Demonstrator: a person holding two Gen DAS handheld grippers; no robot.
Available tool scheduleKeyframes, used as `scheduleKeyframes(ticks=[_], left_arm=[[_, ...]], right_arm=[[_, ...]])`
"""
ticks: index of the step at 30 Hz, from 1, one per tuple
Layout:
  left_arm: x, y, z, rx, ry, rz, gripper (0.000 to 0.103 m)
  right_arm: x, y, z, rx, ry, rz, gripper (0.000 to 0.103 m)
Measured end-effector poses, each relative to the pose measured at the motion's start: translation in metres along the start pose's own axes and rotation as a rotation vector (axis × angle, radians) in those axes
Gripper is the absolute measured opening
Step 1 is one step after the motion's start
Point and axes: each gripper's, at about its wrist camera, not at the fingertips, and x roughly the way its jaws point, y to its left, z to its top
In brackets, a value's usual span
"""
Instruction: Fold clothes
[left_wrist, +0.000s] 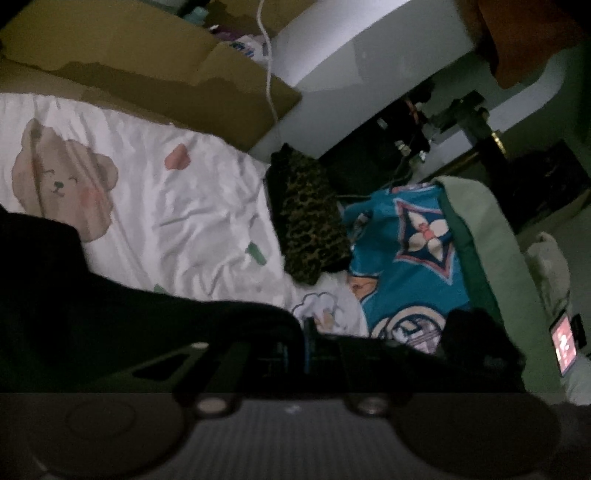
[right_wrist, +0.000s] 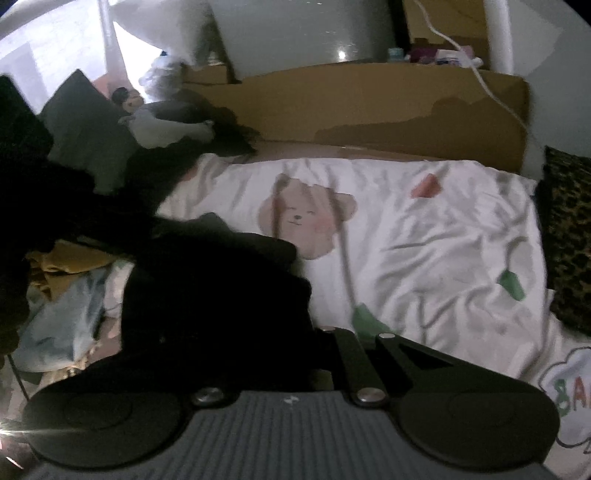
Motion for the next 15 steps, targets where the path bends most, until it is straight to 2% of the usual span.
scheduleKeyframes(ticks=[3, 6, 7, 9, 11, 15], left_arm=[[0.001, 0.008, -0.001, -0.007, 0.009, 0.045, 0.016], [-0.007, 0.018, 0.002, -0.019, -0.017, 0.098, 0.022], [-0.011, 0.023, 0.004, -0.029, -0.031, 0.123, 0.026], [-0.021, 0.035, 0.007, -0.044, -0.071, 0.186, 0.051], [-0.031, 0.047, 0.009, -0.059, -0.111, 0.251, 0.053], [-0.050, 0.078, 0.012, -0.125, -0.155, 0.328, 0.053]], right_arm=[[0.002, -0.008, -0.005, 0.010, 0.019, -0.040, 0.004], [0.005, -0.024, -0.010, 0.068, 0.049, -0.085, 0.004], [0.005, -0.029, -0.012, 0.080, 0.052, -0.099, 0.004], [0.003, -0.039, -0.013, 0.095, 0.052, -0.136, 0.004], [-0.001, -0.047, -0.013, 0.096, 0.045, -0.167, 0.004], [-0.010, -0.064, -0.017, 0.103, 0.043, -0.210, 0.004]])
